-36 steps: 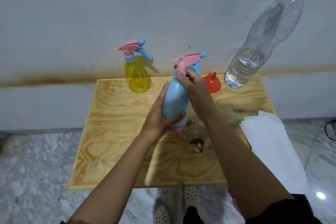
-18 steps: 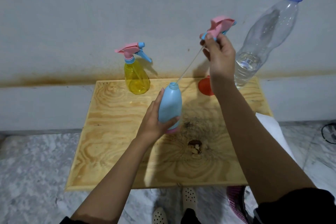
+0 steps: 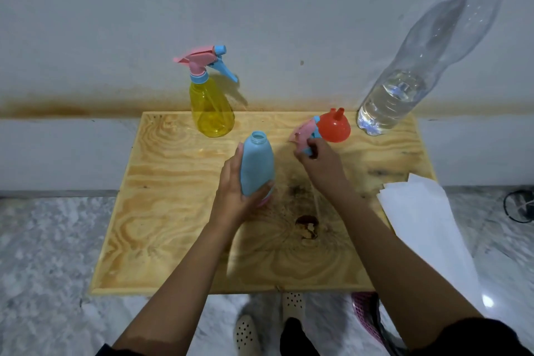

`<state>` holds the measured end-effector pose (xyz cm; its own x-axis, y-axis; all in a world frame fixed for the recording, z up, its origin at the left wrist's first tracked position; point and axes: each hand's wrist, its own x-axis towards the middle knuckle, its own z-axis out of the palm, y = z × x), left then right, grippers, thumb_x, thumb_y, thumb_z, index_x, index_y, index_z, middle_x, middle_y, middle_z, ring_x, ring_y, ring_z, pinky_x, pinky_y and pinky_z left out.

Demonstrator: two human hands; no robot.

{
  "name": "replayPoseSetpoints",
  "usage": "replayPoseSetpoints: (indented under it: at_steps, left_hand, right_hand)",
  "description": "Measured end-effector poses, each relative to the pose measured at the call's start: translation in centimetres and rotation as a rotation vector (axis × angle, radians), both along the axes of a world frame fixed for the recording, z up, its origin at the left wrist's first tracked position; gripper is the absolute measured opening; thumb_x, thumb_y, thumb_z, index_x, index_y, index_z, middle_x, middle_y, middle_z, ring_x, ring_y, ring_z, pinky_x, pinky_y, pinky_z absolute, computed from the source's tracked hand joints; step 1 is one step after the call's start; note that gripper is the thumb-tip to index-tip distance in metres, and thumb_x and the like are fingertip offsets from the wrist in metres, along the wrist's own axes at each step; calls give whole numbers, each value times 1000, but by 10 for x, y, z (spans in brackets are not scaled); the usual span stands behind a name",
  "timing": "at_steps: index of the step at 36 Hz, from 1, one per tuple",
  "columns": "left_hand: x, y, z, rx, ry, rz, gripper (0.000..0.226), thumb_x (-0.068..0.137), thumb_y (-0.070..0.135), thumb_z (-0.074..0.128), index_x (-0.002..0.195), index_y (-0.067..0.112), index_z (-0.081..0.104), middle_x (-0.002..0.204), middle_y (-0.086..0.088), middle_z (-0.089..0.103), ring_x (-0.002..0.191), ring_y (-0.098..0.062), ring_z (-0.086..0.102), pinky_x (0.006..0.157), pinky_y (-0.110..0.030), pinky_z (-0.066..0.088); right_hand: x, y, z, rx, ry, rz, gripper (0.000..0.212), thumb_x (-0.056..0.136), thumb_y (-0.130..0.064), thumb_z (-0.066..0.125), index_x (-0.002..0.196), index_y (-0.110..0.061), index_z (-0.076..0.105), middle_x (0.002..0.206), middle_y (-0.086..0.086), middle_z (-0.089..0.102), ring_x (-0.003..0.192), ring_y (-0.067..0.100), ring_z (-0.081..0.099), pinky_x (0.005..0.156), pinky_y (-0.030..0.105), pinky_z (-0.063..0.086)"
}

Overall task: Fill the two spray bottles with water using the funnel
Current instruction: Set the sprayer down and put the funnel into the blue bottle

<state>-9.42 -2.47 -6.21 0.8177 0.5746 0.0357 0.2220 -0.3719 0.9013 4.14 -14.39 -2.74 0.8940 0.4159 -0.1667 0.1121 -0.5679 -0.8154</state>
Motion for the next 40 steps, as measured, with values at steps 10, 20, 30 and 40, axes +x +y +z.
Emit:
replayPoseSetpoints:
  at_steps: [10,20,30,40]
  left_hand:
    - [0,3,-10,-39,-2,-4,95,59,60,67,124,75,-1,128,16,26,113,2,36,95,-28,37]
    - [-5,8,-18,-78,34,-37,106,60,55,77,119,77,-9,139,21,18,130,-5,26,109,-37,33]
    - [-3,11,-16,-102,54,-54,102,58,68,70,118,78,-11,146,20,13,138,-13,24,110,-47,34]
    - [0,14,-25,-79,47,-31,99,62,62,70,133,62,0,151,2,20,133,-20,31,105,-51,39]
  right_hand:
    - [-23,-5,-50,-100,-42,-54,40,91,-23,57,126,-5,50,122,13,52,112,24,49,86,27,38]
    - [-37,4,-68,-123,-111,-130,37,91,-26,56,123,-7,51,125,16,44,116,27,35,96,32,31]
    - [-32,9,-66,-50,-125,-155,33,89,-30,58,114,-9,52,119,11,49,111,24,39,91,32,35]
    - [42,-4,-49,37,-306,-419,43,84,-20,65,121,-4,50,124,14,50,113,26,45,90,22,30]
